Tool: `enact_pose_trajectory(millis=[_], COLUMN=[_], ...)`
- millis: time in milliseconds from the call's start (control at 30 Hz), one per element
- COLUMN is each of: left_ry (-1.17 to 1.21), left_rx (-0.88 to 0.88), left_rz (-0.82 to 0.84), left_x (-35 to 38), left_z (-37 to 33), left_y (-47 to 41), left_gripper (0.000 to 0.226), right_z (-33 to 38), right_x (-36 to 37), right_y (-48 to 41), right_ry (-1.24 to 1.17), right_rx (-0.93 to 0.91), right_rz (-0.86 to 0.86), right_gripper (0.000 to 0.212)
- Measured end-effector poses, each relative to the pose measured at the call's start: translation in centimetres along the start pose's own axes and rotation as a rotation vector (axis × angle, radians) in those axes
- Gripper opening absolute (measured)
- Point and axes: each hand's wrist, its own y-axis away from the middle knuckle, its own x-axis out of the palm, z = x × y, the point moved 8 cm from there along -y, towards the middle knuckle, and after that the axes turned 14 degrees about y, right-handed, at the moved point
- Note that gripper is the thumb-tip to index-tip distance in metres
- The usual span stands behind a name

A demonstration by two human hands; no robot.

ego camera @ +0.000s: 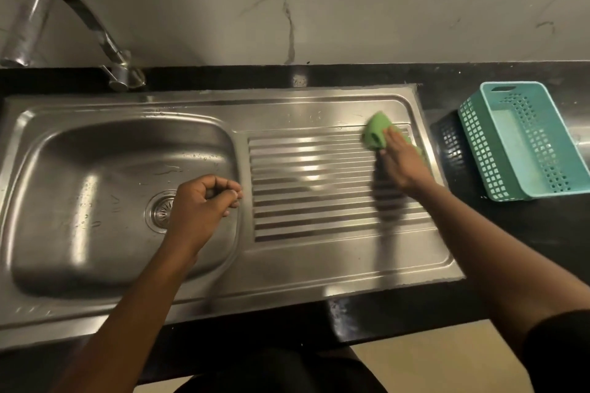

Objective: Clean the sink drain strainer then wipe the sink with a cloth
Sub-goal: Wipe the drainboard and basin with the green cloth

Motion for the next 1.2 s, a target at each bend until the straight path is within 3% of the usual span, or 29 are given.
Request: enact_pose_trajectory(millis=[133,233,467,633,700,933,1033,1200], left_ry=[-0.011,-0.001,0.030,0.030,0.026,0.039,0.044,0.016], left_rx=[0.013,0.017,0.063,0.068,0.057,0.045,0.043,0.057], left_rz=[0.023,0.016,-0.053,-0.072,-0.064,-0.051,-0.054,-0.042], left_x=[0.7,0.6,-0.8,-1.2,-0.9,0.3,0.2,-0.8], left_z=[-0.1,-0.4,-1.9,-1.8,-1.4,-0.9,-1.0,-1.4], left_y=[0.1,0.1,-0.3,-0.3,-0.2,0.0,0.0,-0.2], left_gripper=[0.014,0.014,0.013,0.012,0.013,0.013,0.013,0.011], right_z=[-1.2,4.9,26.3,22.4,17.6,-2.1,-2.3,3.8], right_x=[0.1,1.0,3.3,3.0,2.7,-0.2,0.0,0.4], right_y=[-1.6,-2.0,-1.3,-1.6,-1.8,-2.2,-3.0,-3.8], right_ry=[-0.035,-0.043,-0.078,0.098,0.144,0.283,0.279,0.080], right_rx=[0.261,0.365,-0.161,-0.400,-0.335,0.185,0.255,0.497], right_rz=[-0.025,-0.098,-0.032,-0.019,-0.030,-0.055,-0.031,-0.112], right_gripper=[0.062,0.058,0.063,0.060,0.060,0.061,0.060,0.053])
